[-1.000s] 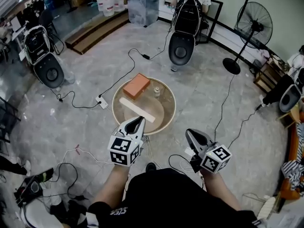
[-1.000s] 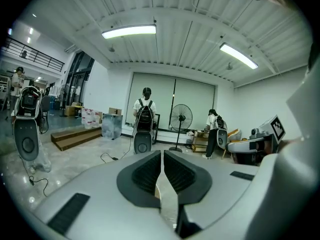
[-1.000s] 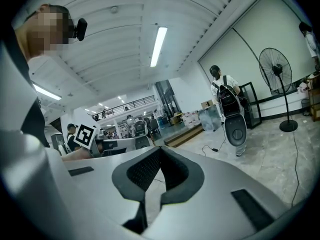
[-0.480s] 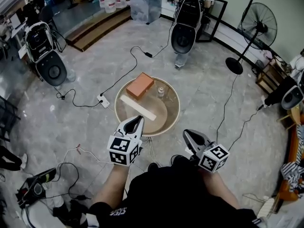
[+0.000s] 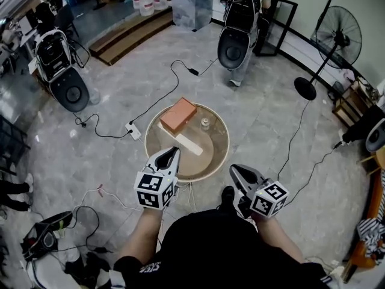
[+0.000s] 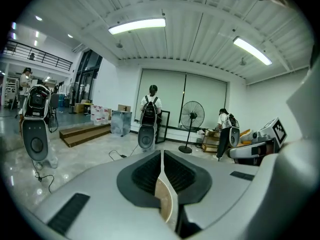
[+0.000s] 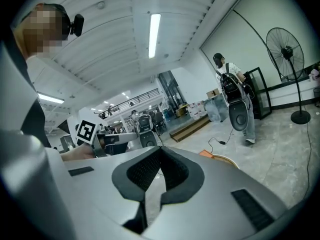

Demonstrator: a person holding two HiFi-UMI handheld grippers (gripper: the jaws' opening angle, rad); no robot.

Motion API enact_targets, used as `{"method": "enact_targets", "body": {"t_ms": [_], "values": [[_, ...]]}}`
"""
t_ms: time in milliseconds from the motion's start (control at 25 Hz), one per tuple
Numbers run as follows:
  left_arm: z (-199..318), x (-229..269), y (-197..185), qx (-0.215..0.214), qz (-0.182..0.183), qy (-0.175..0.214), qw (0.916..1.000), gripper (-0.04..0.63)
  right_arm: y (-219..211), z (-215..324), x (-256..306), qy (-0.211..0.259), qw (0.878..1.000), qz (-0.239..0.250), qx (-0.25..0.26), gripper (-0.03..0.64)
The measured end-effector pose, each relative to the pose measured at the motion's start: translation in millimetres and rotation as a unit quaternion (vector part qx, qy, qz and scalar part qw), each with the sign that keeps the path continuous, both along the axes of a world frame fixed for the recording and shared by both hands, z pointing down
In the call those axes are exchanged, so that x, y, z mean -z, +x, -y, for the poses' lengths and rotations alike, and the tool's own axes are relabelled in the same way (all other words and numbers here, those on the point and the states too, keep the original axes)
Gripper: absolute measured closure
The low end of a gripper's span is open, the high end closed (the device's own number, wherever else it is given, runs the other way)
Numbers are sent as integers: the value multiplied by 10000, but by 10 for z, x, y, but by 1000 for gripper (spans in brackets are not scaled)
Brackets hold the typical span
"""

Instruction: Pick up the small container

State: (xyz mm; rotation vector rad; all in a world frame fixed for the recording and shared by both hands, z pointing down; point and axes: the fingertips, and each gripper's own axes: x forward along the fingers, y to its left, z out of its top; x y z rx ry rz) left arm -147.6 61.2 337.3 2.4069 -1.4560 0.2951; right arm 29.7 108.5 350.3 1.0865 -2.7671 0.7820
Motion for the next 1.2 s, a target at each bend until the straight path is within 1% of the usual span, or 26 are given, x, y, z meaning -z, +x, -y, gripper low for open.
{"method": "enact_targets", "body": {"t_ms": [120, 280, 360, 520, 680, 880, 1000, 1080, 1200], "values": [[312, 32, 287, 22, -73, -43, 10000, 561, 251, 355, 42, 3, 10000, -32, 63, 603], [727, 131, 658, -62, 50, 32, 10000, 562, 554, 816, 38, 17, 9999, 63, 149, 603], [927, 157, 769, -14, 74, 20, 10000, 561, 632, 1000, 45, -81, 9998, 55, 188, 603], [1261, 100, 952, 86, 127, -115, 9998, 563, 712, 1315, -14, -217, 9987, 72, 458, 603], [1592, 23, 1197, 234, 108, -255, 9993, 562, 960, 1675, -39, -290, 9978, 98, 589, 603], [1974, 24, 1541, 500, 46, -191, 9986, 562, 1218, 1945, -138, -344, 9941, 2, 1025, 603], [2065, 80, 1762, 464, 41, -135, 9988, 563, 1387, 2176, -138, -339, 9944, 40, 1005, 603], [2078, 60, 1812, 406, 124, -125, 9990, 563, 1394, 2306, -158, -315, 9942, 116, 1025, 603], [2113, -64, 1653, 501, 237, -188, 9983, 562, 1250, 2436, -220, -334, 9932, 146, 1106, 603]]}}
